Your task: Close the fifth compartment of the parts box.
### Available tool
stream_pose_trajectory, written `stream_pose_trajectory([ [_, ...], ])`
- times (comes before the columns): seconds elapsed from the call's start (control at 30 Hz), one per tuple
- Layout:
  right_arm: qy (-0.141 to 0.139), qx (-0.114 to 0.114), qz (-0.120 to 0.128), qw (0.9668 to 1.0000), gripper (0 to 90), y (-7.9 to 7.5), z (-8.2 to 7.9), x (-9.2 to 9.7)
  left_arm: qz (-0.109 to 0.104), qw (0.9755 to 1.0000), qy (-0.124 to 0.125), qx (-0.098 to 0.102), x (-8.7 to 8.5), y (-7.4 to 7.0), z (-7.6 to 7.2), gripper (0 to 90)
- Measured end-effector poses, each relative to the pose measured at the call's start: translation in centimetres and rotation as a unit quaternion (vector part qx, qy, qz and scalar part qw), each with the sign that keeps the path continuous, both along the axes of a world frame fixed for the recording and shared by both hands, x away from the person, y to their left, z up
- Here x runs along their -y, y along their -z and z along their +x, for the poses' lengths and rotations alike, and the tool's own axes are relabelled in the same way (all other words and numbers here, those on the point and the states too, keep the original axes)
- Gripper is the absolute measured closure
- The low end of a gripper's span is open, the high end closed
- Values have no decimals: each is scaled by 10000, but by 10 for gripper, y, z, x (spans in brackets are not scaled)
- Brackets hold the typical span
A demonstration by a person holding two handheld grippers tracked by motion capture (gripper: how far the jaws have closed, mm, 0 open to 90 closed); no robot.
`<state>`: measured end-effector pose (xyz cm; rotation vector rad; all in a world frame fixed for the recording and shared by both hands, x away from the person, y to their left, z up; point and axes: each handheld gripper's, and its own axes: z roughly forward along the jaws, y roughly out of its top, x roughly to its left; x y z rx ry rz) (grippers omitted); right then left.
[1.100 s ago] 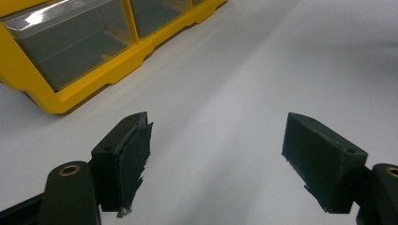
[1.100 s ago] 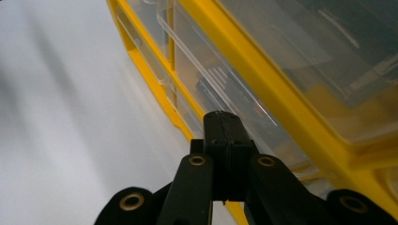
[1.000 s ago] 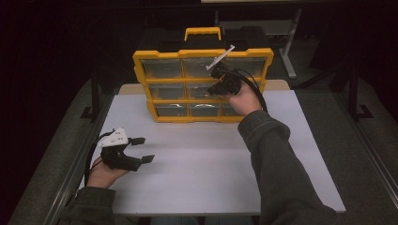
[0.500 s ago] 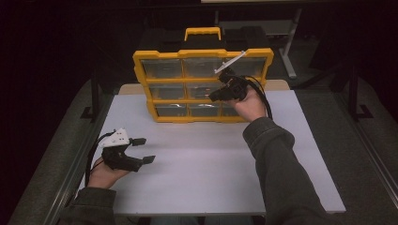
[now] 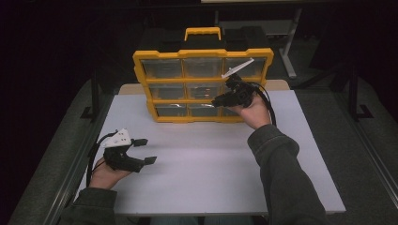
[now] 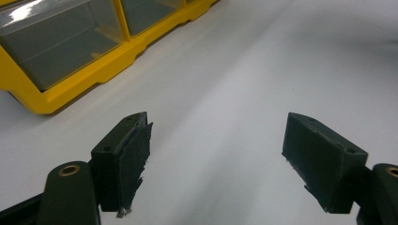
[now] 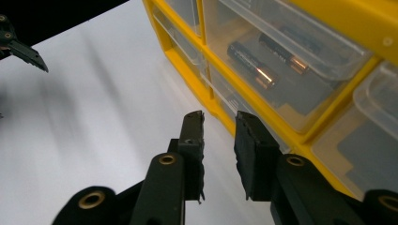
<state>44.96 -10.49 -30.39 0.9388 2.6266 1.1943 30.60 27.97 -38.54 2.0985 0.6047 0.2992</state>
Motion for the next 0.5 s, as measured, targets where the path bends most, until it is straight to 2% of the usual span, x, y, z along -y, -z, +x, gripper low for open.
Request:
stream_pose_trajectory([
  [0.07,18,-24,9,10000,696,2,-1,1,42,10000,12,-40,0,-1,0,233],
  [0.33,84,-78,89,9999,650,10,-9,8,-88,9999,-31,-60,4,0,-1,234],
  [0.4,112,-90,113,9998,639,12,-12,10,-21,10000,-9,-65,4,-1,-1,233],
  [0.5,105,-106,132,9998,629,15,-15,13,-83,9999,-27,-72,5,0,-1,234],
])
